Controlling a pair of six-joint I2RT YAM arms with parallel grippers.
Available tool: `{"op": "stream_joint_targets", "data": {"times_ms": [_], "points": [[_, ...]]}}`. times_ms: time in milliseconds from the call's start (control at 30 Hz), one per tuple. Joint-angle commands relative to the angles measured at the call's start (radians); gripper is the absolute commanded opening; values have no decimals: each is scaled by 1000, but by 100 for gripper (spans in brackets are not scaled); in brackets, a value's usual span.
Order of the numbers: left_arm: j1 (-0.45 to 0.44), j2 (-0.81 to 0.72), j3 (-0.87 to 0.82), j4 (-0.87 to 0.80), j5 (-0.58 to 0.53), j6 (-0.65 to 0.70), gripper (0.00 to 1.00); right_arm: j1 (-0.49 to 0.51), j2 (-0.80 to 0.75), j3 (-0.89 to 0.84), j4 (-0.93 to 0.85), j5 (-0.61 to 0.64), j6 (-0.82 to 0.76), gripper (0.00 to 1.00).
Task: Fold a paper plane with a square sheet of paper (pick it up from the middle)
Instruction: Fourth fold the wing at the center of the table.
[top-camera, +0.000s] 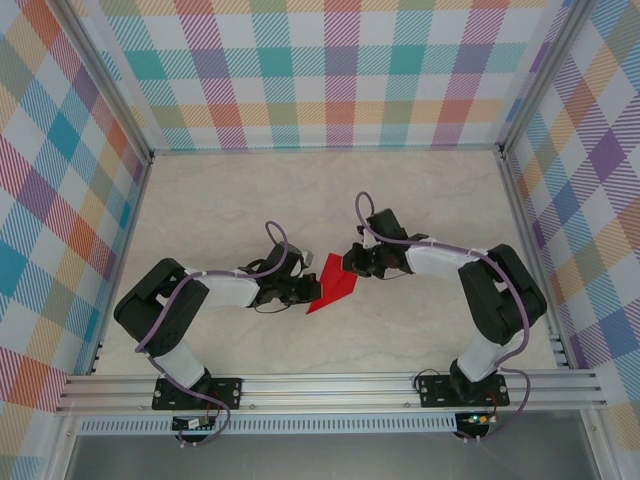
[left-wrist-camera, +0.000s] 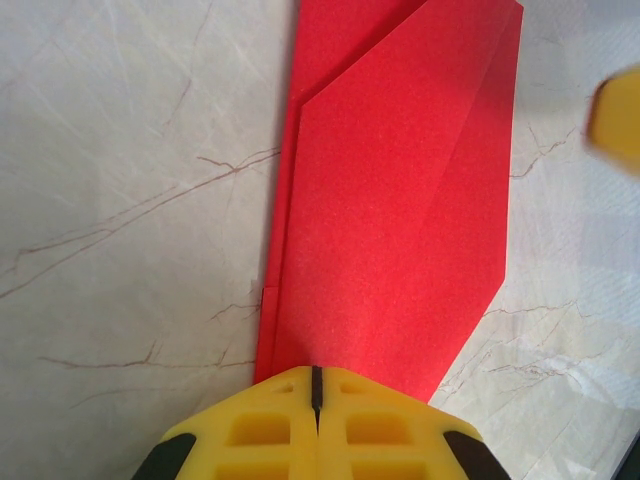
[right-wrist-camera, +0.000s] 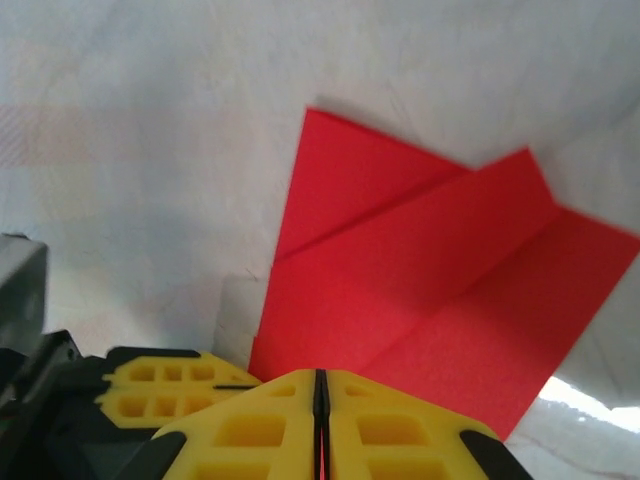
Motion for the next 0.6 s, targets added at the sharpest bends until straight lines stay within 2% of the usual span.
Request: {"op": "stream_joint_targets", "data": {"times_ms": [0,133,300,567], "points": [[9,31,-22,-168,-59,0,0,31,33,-5,68,-59,71,10],[9,28,-23,-168,-60,0,0,70,104,17,130,-128,115,10],[9,27,-24,-165,-59,-2,0,85,166,42,133,-125,134,10],[9,-32,1,-174,-31,5,0,85,191,57,-36,4,134,9]]}}
